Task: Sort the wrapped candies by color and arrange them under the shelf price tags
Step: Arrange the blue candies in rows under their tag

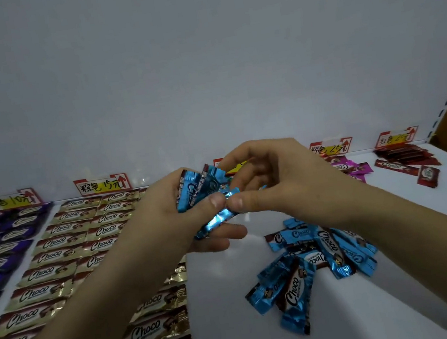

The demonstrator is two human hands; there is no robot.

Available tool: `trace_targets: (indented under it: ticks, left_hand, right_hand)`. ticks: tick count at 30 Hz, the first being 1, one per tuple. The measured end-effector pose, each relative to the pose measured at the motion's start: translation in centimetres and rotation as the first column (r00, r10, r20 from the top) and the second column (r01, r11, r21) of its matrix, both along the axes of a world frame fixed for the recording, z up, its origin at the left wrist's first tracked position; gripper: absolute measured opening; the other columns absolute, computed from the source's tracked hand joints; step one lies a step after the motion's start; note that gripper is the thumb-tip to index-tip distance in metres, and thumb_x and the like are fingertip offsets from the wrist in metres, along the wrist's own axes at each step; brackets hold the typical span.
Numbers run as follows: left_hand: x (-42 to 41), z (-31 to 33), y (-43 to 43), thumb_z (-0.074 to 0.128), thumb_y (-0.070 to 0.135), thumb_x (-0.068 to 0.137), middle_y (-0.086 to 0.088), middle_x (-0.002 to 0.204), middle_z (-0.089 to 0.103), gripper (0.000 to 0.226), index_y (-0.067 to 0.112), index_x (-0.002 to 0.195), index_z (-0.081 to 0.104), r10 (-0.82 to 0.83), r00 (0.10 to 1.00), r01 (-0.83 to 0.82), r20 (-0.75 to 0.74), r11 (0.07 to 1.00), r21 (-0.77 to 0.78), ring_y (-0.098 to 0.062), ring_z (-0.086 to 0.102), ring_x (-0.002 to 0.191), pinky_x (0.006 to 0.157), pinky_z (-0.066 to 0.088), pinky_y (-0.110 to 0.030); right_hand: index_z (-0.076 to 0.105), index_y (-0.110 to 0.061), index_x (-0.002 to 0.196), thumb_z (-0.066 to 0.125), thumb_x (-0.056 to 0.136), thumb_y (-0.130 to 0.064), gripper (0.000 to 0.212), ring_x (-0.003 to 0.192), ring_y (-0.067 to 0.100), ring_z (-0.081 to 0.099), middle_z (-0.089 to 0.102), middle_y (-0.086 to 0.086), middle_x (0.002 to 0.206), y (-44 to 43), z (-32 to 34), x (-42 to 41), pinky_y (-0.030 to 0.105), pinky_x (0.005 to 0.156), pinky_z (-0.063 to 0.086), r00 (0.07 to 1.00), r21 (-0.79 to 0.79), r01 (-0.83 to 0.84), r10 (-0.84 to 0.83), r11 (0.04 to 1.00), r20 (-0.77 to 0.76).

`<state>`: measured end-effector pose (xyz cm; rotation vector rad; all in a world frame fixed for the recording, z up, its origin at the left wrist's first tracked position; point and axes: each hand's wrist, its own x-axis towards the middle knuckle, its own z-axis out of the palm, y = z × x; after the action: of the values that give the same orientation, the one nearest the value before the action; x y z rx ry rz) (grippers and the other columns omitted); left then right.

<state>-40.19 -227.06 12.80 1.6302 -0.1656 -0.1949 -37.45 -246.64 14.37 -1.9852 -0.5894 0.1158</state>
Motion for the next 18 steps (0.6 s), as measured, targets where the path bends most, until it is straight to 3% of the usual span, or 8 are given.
trace_targets:
  ticks: [4, 10, 13, 15, 18]
  left_hand:
    - [0.4, 0.1, 0.4, 0.054, 0.022, 0.099, -0.006, 0.094, 0.077, 0.017, 0.017, 0.115, 0.060, 0.098, 0.995, -0.100, -0.038, 0.992, -0.079, -0.030, 0.077, 0.081, 0.066, 0.064, -0.039]
    - [1.8, 0.2, 2.5, 0.045, 0.025, 0.106, 0.000, 0.098, 0.074, 0.017, 0.016, 0.110, 0.058, 0.353, 0.932, -0.353, 0.078, 0.936, -0.009, -0.013, 0.074, 0.074, 0.059, 0.061, -0.032]
    - [2.0, 0.2, 3.1, 0.043, 0.024, 0.107, -0.004, 0.081, 0.069, 0.017, 0.017, 0.106, 0.059, 0.362, 0.928, -0.363, 0.088, 0.932, -0.009, -0.015, 0.059, 0.056, 0.047, 0.050, -0.028]
    - [2.0, 0.1, 3.0, 0.042, 0.022, 0.107, -0.002, 0.070, 0.062, 0.018, 0.016, 0.105, 0.059, 0.320, 0.943, -0.320, 0.092, 0.947, -0.015, -0.014, 0.049, 0.051, 0.043, 0.042, -0.026]
    - [2.0, 0.1, 2.9, 0.043, 0.021, 0.107, 0.001, 0.064, 0.054, 0.017, 0.016, 0.105, 0.059, 0.276, 0.957, -0.274, 0.088, 0.961, -0.024, -0.011, 0.040, 0.049, 0.041, 0.035, -0.022]
  right_hand:
    - [0.071, -0.015, 0.103, 0.079, 0.082, -0.003, 0.025, 0.077, 0.025, 0.072, 0.074, 0.007, 0.083, 1.1, 0.0, 0.4, 0.043, 0.075, 0.061, 0.997, -0.001, 0.075, -0.075, 0.997, 0.033]
    - [0.074, -0.019, 0.097, 0.065, 0.090, 0.002, 0.024, 0.078, 0.034, 0.068, 0.064, 0.006, 0.080, 1.4, -1.0, 1.9, 0.038, 0.071, 0.062, 0.975, 0.010, 0.218, -0.219, 0.976, 0.041]
    - [0.076, -0.026, 0.098, 0.071, 0.090, -0.007, 0.021, 0.084, 0.020, 0.070, 0.071, -0.002, 0.089, 1.7, -3.0, 2.0, 0.035, 0.077, 0.061, 0.961, -0.180, 0.230, -0.194, 0.957, 0.196]
    - [0.077, -0.028, 0.101, 0.071, 0.091, -0.012, 0.020, 0.091, 0.009, 0.065, 0.068, -0.011, 0.099, 1.7, -4.0, 1.6, 0.029, 0.083, 0.057, 0.932, -0.356, 0.203, -0.068, 0.912, 0.355]
    - [0.076, -0.034, 0.108, 0.068, 0.094, -0.019, 0.022, 0.101, 0.004, 0.055, 0.060, -0.016, 0.107, 1.5, -4.1, 0.8, 0.023, 0.086, 0.050, 0.947, -0.565, 0.124, 0.073, 0.816, 0.312]
